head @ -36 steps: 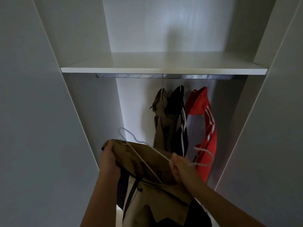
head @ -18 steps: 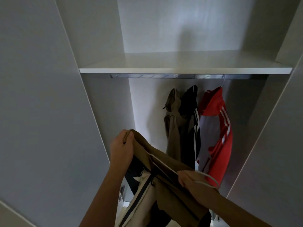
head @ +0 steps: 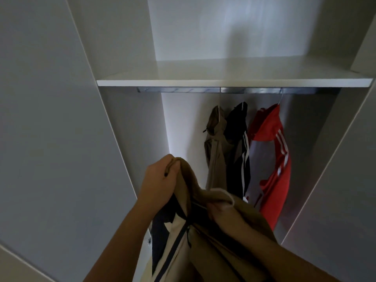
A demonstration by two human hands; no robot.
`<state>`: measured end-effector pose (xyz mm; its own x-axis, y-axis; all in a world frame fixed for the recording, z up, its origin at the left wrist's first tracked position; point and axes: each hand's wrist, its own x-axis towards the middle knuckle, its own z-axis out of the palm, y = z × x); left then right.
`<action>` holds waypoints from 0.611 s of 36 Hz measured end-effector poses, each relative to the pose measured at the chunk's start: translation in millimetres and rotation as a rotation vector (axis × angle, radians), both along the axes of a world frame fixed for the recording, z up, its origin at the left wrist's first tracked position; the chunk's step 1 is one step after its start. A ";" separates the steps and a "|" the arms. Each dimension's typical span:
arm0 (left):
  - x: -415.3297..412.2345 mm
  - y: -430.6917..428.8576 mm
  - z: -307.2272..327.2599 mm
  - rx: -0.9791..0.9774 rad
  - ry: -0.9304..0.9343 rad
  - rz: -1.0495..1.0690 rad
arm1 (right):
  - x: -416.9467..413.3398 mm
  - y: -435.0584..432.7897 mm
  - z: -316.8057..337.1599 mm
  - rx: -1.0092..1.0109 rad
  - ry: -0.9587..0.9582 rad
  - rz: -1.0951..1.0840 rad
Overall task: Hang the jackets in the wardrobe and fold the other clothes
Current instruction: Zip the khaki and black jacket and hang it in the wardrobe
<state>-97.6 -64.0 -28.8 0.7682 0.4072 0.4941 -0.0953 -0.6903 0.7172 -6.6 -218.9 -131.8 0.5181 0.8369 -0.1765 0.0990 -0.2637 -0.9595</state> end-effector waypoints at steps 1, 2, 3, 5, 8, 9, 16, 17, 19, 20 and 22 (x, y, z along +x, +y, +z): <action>-1.0 1.6 -0.5 -0.023 0.030 0.014 | 3.7 -3.4 4.8 -0.120 -0.054 -0.170; -3.5 3.9 -2.6 -0.035 0.057 0.021 | 12.7 -4.8 10.9 -0.139 -0.213 -0.289; -6.6 6.9 -5.8 -0.046 0.094 0.018 | 18.3 -4.5 16.3 -0.102 -0.262 -0.317; -14.5 18.3 -10.7 -0.072 0.281 -0.036 | 27.3 1.3 33.6 -0.055 -0.296 -0.285; -27.7 42.2 -19.1 -0.129 0.737 -0.111 | 32.2 10.5 48.5 -0.073 -0.286 -0.256; -28.7 48.7 -19.0 -0.078 0.806 -0.074 | 30.9 12.8 52.6 -0.072 -0.293 -0.233; 31.9 56.2 -29.4 0.554 0.463 -0.113 | 32.1 63.4 83.4 -0.091 -0.215 -0.143; 42.7 63.6 -30.5 0.548 0.419 -0.130 | 36.8 68.9 90.9 -0.104 -0.177 -0.149; 64.8 86.3 -33.5 0.475 0.314 -0.144 | 47.7 73.8 106.6 -0.105 -0.102 -0.137; 75.2 98.2 -33.8 0.454 0.292 -0.153 | 54.8 75.5 112.4 -0.101 -0.118 -0.111; 97.3 119.1 -37.3 0.454 0.270 -0.144 | 70.2 77.4 119.2 -0.123 -0.211 -0.055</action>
<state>-0.3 55.1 -66.1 0.9241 0.0806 0.3735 -0.0653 -0.9298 0.3621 63.6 -141.5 -12.6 0.5982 0.7855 -0.1585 0.2763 -0.3879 -0.8793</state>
